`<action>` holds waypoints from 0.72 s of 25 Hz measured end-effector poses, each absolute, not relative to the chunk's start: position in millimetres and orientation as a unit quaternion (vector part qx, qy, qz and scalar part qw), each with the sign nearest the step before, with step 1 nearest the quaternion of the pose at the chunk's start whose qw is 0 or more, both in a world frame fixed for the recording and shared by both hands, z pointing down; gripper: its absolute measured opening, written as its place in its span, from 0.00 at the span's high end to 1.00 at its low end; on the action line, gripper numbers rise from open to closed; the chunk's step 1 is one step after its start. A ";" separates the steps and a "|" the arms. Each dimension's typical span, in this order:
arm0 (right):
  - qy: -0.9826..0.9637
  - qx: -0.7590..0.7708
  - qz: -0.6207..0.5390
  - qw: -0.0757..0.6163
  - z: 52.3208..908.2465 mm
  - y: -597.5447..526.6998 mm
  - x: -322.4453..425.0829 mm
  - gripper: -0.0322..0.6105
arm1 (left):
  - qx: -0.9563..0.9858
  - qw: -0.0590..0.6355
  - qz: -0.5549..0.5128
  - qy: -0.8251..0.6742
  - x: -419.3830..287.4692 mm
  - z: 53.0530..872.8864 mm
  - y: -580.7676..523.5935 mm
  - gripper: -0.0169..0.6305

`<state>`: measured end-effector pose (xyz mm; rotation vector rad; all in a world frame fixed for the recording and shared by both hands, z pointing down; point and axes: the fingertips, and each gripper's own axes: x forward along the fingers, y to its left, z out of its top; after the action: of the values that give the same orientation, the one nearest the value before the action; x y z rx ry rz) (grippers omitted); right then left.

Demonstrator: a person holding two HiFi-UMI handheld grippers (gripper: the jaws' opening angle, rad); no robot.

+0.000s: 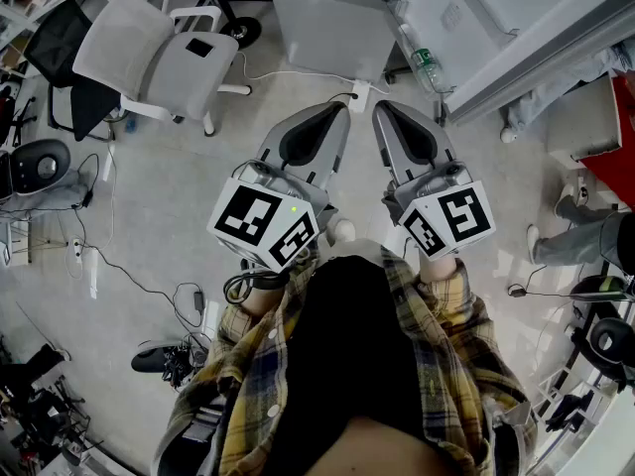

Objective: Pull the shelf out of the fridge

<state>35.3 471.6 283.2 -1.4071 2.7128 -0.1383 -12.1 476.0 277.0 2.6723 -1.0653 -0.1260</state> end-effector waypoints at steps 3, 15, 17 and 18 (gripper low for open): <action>0.886 -0.459 -0.051 0.046 283.2 470.7 38.6 0.92 | 0.919 0.135 -0.047 -0.368 -10.2 277.8 473.8 0.97; 0.890 -0.450 -0.049 0.060 279.6 468.4 67.7 0.92 | 0.912 0.136 -0.049 -0.383 9.7 280.8 465.8 0.97; 0.891 -0.447 -0.049 0.060 280.5 470.2 73.4 0.92 | 0.911 0.136 -0.049 -0.386 15.6 281.6 468.0 0.97; 0.892 -0.445 -0.049 0.060 280.9 471.3 75.6 0.92 | 0.910 0.136 -0.049 -0.388 17.6 282.1 469.5 0.97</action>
<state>75.6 471.3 280.9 -1.3470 2.7004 -0.1495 17.6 469.5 282.1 2.6363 -1.1236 -0.1424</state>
